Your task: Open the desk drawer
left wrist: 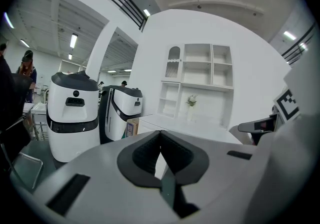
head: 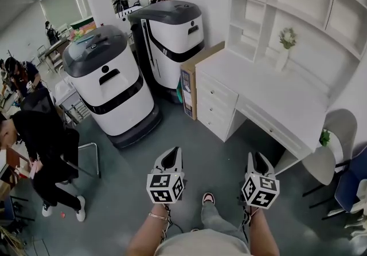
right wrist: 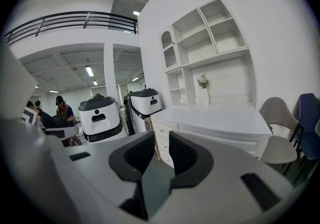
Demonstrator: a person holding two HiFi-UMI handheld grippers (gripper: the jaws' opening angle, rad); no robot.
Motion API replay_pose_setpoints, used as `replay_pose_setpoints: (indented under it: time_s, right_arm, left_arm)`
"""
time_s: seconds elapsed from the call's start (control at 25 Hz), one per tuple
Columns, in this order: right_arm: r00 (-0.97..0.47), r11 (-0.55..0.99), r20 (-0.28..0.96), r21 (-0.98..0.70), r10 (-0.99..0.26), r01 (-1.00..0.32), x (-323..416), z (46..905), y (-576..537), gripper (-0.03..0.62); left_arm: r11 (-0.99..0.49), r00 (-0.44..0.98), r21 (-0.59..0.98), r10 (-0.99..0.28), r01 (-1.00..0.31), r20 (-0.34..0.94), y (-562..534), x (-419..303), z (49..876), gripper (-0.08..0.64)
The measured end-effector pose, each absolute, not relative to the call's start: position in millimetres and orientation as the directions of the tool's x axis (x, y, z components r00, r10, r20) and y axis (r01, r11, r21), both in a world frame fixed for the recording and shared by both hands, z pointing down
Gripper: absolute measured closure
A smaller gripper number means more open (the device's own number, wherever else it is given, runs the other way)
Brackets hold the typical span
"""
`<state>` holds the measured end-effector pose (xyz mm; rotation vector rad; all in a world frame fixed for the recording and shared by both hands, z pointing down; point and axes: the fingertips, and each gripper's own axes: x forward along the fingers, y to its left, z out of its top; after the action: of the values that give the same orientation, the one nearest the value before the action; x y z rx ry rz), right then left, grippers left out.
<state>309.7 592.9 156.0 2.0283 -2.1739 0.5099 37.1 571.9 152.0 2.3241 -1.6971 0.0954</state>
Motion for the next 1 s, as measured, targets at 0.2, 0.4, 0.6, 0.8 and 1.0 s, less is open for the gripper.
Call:
replay_pose_setpoints:
  time_s: [0.2,0.4,0.6,0.8,1.0]
  right_arm:
    - [-0.112,0.060,0.322,-0.167,-0.940,-0.984,309,157,531,0.497]
    - [-0.134,0.083,0.334,-0.163,-0.933,-0.983,308,156,472,0.497]
    - [-0.142,0.095,0.343,-0.150,-0.929,-0.984,309,161,419,0.497]
    - [-0.136,0.093,0.343,-0.138,-0.929,-0.986,319,159,374,0.497]
    - [-0.106,0.060,0.356,-0.137,-0.928,-0.989,329,165,342,0.497]
  left_arm:
    - [-0.265,0.295,0.162,-0.933,-0.951,0.207,516,36,148,0.543]
    - [-0.240,0.272,0.168,-0.939,-0.956,0.209,459,33,146,0.543]
    - [-0.235,0.269,0.177,-0.941,-0.956,0.206,405,35,151,0.543]
    - [-0.240,0.278,0.190,-0.937,-0.952,0.211,356,45,155,0.543]
    - [-0.266,0.307,0.200,-0.927,-0.943,0.217,320,54,162,0.543]
